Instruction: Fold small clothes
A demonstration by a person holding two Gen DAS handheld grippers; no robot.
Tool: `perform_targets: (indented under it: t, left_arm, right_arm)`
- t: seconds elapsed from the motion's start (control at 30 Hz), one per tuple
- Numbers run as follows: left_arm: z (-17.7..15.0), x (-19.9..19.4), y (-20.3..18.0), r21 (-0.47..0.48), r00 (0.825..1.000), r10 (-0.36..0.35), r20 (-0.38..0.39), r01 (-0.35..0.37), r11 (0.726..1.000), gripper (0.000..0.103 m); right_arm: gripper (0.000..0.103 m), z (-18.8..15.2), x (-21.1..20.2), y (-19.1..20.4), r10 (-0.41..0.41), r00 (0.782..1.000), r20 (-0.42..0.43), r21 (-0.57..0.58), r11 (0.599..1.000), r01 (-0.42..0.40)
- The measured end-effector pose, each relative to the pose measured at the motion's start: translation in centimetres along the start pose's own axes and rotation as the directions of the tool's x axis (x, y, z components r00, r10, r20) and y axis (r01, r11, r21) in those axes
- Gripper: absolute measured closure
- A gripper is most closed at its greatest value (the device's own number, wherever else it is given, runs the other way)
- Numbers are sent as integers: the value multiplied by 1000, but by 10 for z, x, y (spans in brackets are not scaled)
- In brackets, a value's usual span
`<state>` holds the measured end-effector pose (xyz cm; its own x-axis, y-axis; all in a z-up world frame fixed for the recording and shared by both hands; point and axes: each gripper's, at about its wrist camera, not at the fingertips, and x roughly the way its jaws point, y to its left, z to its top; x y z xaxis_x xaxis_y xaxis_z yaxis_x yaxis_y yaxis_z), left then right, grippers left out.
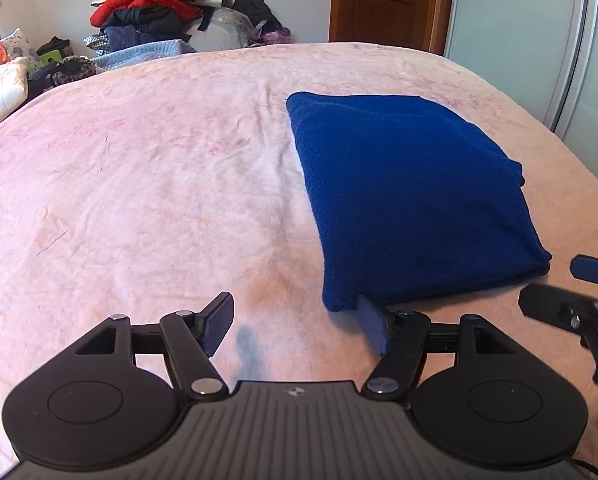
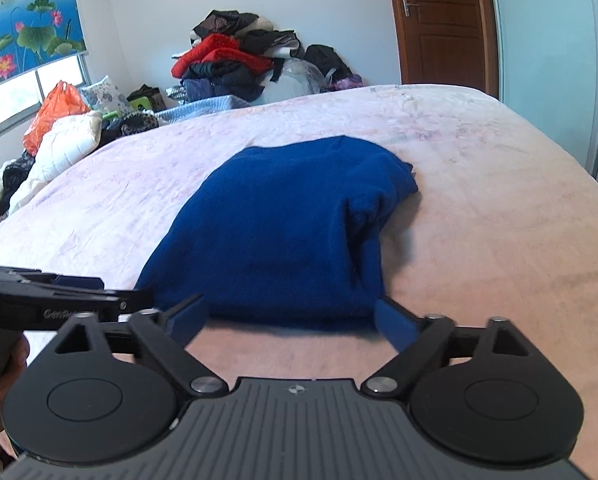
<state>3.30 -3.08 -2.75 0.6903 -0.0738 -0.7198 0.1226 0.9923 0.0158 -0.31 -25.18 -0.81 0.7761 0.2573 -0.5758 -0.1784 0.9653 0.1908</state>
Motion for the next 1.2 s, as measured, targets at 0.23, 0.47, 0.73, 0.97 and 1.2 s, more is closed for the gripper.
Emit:
perform_targets:
  t: [0.23,0.47,0.73,0.97,1.2]
  left_arm:
    - [-5,-3,3,-9,999,41,-16,-41,999,33]
    - [-9,-5,-1,29,996,84,-24,-83,996,28]
    - [-9,-3,2,5,997,63,-53,-62,998,28]
    - [-10,-2,1,11,997,55,-59,-54,998,28]
    - [-10,-4,0,33,998,56,-40,-54,998,28]
  right_arm:
    - [1,-4,7,12,-47,994,-95,60,997,53]
    - [1,-7,14,25,-66,990,-128,24,997,70]
    - [1,-4,14,22,-69,990,-121,40,996,74]
    - [1,-4,14,22,-69,990,-127,33,997,74]
    - [1,-3,14,23,-62,990,-127,20,998,65]
